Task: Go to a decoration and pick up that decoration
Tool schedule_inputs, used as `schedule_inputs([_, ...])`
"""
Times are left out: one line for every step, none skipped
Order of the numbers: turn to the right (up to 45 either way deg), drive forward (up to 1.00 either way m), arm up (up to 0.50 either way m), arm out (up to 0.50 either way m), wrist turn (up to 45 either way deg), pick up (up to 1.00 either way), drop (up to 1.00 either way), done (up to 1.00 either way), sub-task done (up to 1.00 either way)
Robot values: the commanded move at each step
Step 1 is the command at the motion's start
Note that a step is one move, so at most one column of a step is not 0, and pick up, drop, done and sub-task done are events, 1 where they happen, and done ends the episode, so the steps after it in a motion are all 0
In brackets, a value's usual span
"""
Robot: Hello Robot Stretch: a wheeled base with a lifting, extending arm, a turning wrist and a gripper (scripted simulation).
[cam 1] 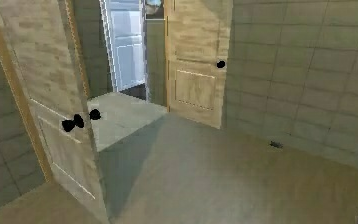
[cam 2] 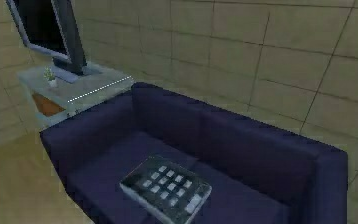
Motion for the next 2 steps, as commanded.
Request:
schedule_inputs([-42.0,0.00,0.00,0.00,0.0,0.00,0.00,0.00,0.00])
schedule_inputs([0.0,0.30,0.00,0.00,0.0,0.00,0.00,0.00,0.00])
